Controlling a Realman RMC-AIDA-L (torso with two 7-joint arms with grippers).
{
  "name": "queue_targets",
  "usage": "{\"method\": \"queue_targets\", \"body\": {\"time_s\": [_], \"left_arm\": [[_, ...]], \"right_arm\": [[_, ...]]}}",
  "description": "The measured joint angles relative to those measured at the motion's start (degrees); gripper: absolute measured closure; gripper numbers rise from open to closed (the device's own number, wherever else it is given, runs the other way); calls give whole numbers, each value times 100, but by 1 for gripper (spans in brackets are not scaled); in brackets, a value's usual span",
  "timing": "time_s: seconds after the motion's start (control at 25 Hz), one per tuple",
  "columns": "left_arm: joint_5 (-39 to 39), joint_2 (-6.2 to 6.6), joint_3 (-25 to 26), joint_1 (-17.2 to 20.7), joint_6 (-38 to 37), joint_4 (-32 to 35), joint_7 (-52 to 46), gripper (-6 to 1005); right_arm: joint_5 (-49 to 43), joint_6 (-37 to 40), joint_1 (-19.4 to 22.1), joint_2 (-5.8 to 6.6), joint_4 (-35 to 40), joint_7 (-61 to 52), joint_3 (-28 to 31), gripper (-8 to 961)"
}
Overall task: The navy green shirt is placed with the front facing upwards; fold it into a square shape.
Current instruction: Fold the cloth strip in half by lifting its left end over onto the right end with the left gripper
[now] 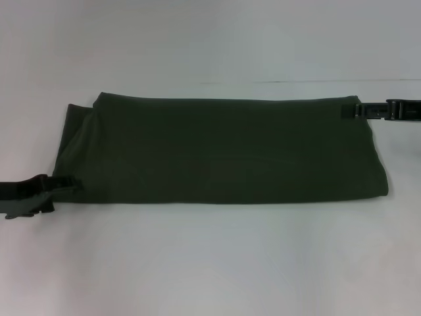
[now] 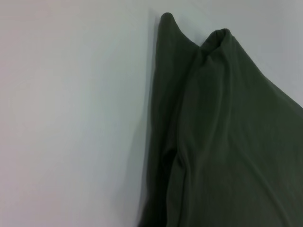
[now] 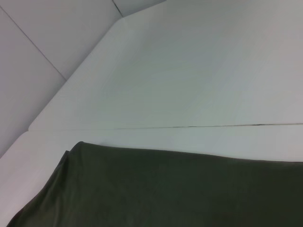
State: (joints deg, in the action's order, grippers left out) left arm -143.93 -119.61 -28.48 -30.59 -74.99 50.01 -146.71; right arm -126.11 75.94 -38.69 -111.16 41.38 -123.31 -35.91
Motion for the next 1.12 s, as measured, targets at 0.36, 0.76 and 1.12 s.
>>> {"method": "queue_targets", "body": {"time_s": [0.36,0.76,1.12], "left_arm": [[-29,53,0,-134,194,-254,52,110],[-9,69,0,-278,416,-265,118,112],[30,69,0,-317,304,-241,177,112]], "right_arm": [[9,30,13,1,3,-5,25,30],[9,-13,23,1,-1,-9,32,30],[8,-37,20,1,-32,-8,31,31]]}}
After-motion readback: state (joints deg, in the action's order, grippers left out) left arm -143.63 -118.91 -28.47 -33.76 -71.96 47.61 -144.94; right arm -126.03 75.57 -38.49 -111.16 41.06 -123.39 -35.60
